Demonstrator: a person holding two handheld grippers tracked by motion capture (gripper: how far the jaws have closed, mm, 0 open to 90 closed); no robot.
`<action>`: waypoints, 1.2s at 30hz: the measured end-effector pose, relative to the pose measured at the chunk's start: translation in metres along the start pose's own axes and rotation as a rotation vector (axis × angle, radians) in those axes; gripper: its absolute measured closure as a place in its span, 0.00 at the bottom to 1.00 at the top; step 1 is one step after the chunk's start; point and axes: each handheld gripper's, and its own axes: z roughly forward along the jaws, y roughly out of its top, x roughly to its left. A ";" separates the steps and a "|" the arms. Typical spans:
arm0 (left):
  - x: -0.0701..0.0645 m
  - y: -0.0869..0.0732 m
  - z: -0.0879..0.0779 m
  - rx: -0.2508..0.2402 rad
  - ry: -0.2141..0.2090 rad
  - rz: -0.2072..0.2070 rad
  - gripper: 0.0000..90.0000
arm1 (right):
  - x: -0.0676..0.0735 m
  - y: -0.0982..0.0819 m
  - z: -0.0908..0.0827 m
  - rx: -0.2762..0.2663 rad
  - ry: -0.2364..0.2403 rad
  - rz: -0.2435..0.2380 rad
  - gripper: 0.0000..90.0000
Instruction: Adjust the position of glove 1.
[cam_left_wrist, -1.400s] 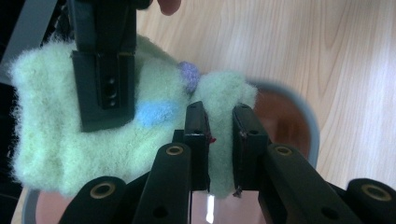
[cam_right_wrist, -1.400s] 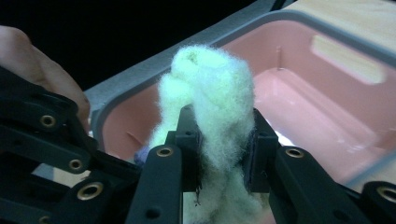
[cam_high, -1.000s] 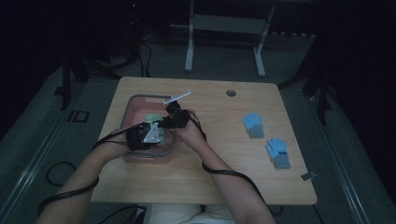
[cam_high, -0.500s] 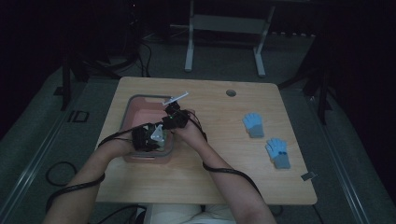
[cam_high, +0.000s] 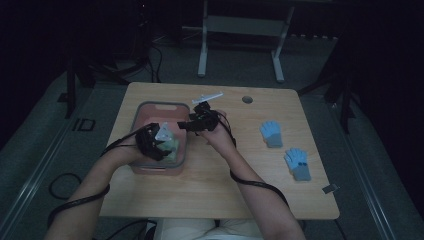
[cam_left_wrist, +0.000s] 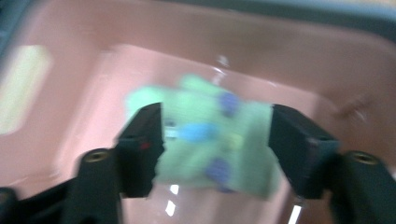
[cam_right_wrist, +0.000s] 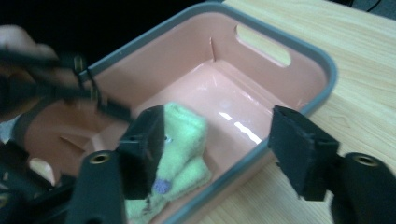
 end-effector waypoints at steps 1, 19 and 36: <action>0.002 0.001 -0.003 -0.018 0.004 -0.025 0.28 | -0.001 -0.001 -0.004 -0.008 0.006 0.002 0.32; -0.025 0.037 -0.012 -0.192 -0.045 -0.140 0.04 | -0.005 -0.037 -0.058 -0.046 0.038 -0.140 0.18; -0.081 0.077 0.002 -0.340 -0.181 -0.145 0.05 | -0.024 -0.078 -0.104 -0.061 0.004 -0.080 0.15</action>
